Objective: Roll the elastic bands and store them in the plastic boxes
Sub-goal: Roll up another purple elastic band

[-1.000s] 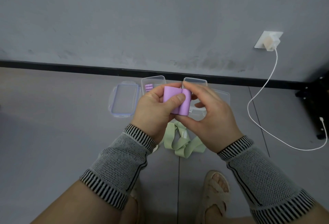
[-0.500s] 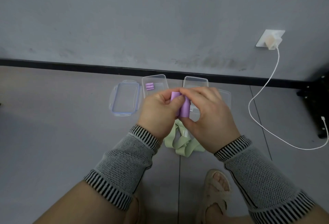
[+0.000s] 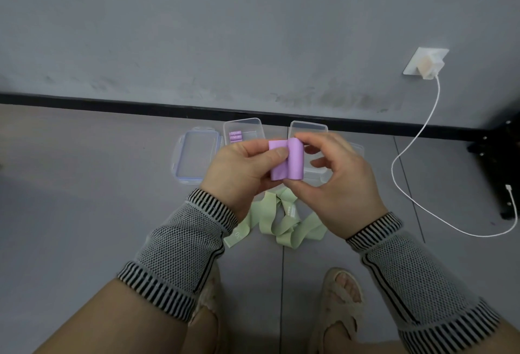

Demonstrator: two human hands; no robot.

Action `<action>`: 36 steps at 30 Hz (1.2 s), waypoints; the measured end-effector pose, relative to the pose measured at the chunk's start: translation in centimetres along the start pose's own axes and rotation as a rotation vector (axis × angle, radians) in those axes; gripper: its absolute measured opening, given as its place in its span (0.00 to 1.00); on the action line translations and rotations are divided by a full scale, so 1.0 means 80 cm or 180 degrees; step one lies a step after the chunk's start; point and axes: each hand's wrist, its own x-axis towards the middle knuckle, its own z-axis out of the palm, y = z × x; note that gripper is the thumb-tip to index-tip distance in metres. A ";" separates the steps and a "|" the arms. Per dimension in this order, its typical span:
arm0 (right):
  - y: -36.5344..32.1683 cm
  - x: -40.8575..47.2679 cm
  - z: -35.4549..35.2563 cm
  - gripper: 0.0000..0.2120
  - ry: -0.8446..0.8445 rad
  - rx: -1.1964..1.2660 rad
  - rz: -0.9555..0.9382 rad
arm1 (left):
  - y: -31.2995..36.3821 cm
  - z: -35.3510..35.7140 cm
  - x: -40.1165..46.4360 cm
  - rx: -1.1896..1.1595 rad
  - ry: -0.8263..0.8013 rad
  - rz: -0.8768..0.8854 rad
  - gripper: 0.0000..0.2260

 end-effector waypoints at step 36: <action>0.004 0.001 -0.009 0.24 -0.0699 -0.0516 0.0060 | -0.001 0.005 -0.004 0.0879 0.0148 -0.0207 0.04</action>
